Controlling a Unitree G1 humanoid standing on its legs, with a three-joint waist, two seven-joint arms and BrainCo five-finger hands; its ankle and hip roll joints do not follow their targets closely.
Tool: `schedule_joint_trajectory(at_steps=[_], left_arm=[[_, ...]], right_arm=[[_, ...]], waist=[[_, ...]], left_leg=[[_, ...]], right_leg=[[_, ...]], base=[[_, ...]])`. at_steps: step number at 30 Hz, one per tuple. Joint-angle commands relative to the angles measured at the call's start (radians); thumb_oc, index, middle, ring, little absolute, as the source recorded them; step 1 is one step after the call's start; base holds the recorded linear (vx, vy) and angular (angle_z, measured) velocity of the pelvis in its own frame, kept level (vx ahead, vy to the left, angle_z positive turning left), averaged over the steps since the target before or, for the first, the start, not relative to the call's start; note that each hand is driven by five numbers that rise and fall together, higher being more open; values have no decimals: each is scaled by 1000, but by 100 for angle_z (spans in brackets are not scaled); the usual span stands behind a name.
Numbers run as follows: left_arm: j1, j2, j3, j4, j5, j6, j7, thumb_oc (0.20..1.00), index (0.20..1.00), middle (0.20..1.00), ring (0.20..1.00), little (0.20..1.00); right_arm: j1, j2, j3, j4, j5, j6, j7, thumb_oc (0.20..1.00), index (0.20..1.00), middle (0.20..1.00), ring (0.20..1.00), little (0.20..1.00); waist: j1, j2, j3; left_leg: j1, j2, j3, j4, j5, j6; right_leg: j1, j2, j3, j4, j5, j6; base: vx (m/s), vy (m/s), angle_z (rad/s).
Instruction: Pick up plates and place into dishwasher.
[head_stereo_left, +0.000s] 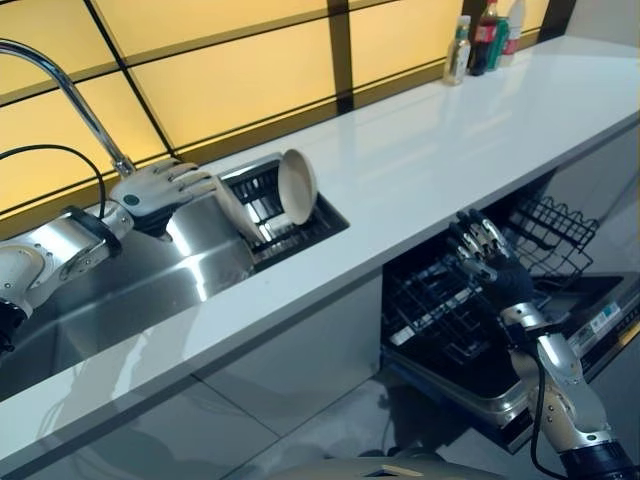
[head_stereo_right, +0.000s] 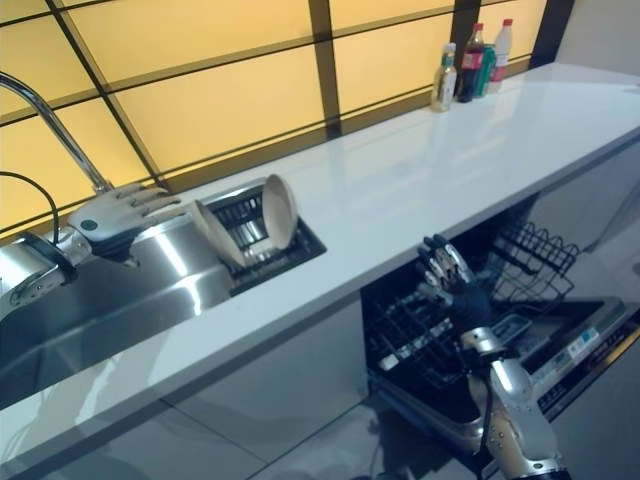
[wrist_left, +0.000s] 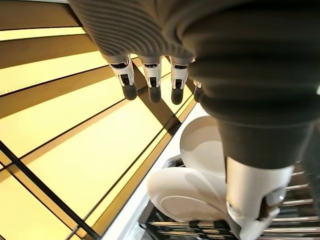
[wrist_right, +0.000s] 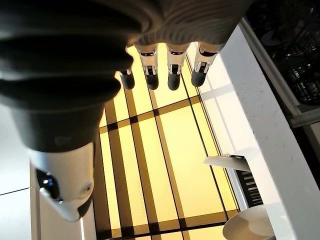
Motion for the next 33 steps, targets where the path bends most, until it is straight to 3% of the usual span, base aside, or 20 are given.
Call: schedule_joint_trajectory(at_steps=[1, 12, 33], left_arm=[[-93, 18, 36, 76, 25, 64, 53, 1000, 1000, 1000, 1000, 1000], [-74, -18, 15, 176, 188, 139, 88, 1000, 1000, 1000, 1000, 1000], [16, -92, 40, 287, 191, 157, 224, 1000, 1000, 1000, 1000, 1000]], right_arm=[[-11, -26, -13, -63, 37, -31, 6, 1000, 1000, 1000, 1000, 1000], [0, -64, -20, -86, 65, -10, -14, 1000, 1000, 1000, 1000, 1000], [33, -93, -36, -72, 77, 9, 3, 1000, 1000, 1000, 1000, 1000]], waist=[[-27, -36, 11], [-50, -25, 37], [-77, -23, 38]], left_leg=[[-38, -17, 22, 73, -107, 36], [-43, -11, 42, 85, -102, 32], [-14, 6, 64, 90, -97, 23]], right_leg=[[-37, -63, 5, 76, -62, 116], [-50, -58, 20, 91, -61, 113], [-29, -50, 33, 96, -62, 112]], base=[[52, -18, -8], [35, -10, -6], [59, -14, -5]])
